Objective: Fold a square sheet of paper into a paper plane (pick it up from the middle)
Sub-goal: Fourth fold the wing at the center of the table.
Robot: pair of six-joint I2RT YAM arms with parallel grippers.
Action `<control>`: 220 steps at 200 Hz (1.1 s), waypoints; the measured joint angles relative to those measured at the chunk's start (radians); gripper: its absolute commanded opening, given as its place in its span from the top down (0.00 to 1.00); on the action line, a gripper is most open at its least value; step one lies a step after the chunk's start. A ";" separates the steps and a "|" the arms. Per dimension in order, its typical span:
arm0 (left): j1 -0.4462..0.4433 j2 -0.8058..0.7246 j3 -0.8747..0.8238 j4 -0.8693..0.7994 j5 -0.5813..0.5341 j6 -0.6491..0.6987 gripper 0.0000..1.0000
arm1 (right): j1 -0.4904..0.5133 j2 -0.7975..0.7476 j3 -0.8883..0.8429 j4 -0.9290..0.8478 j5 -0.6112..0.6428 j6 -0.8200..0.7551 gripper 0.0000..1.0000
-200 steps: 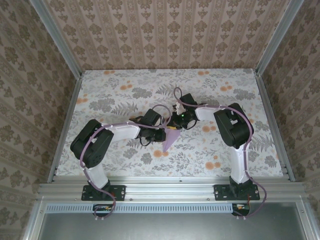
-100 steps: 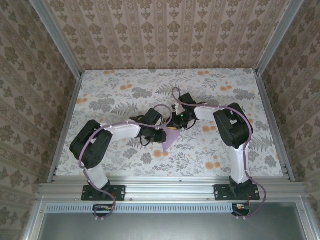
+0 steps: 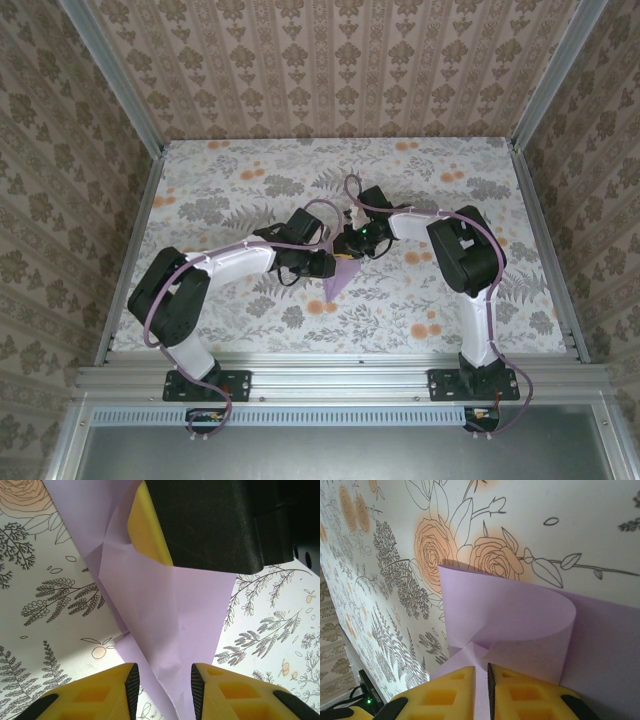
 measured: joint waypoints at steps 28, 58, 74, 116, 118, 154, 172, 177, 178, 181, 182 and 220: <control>0.000 0.000 0.000 0.000 0.001 -0.009 0.59 | 0.000 0.000 0.000 0.003 -0.001 0.002 0.81; 0.000 0.000 -0.003 0.001 0.008 -0.026 0.59 | 0.000 0.000 -0.002 0.004 -0.003 0.005 0.81; 0.000 0.000 -0.006 0.002 0.008 -0.036 0.58 | 0.000 0.000 -0.003 0.006 -0.004 0.005 0.81; -0.001 0.000 -0.049 0.014 0.020 -0.072 0.56 | 0.000 0.000 -0.006 0.014 -0.008 0.005 0.81; -0.001 0.000 -0.050 0.016 0.023 -0.075 0.56 | 0.000 0.000 -0.006 0.014 -0.009 0.005 0.81; -0.002 0.010 -0.062 0.055 0.052 -0.103 0.57 | 0.000 0.000 -0.008 0.016 -0.011 0.005 0.81; -0.005 0.027 -0.062 0.076 0.062 -0.113 0.57 | -0.001 0.000 -0.010 0.018 -0.012 0.005 0.81; -0.006 0.032 -0.063 0.080 0.064 -0.115 0.57 | -0.001 0.000 -0.010 0.019 -0.012 0.005 0.81; -0.006 0.033 -0.063 0.081 0.065 -0.115 0.57 | -0.001 0.000 -0.010 0.019 -0.012 0.005 0.81; -0.006 0.035 -0.064 0.084 0.066 -0.116 0.57 | -0.001 0.000 -0.010 0.019 -0.013 0.005 0.81; -0.006 0.035 -0.064 0.084 0.067 -0.116 0.57 | -0.001 0.000 -0.011 0.019 -0.013 0.005 0.81; -0.008 0.044 -0.068 0.072 0.063 -0.116 0.56 | -0.001 0.000 -0.011 0.021 -0.016 0.005 0.81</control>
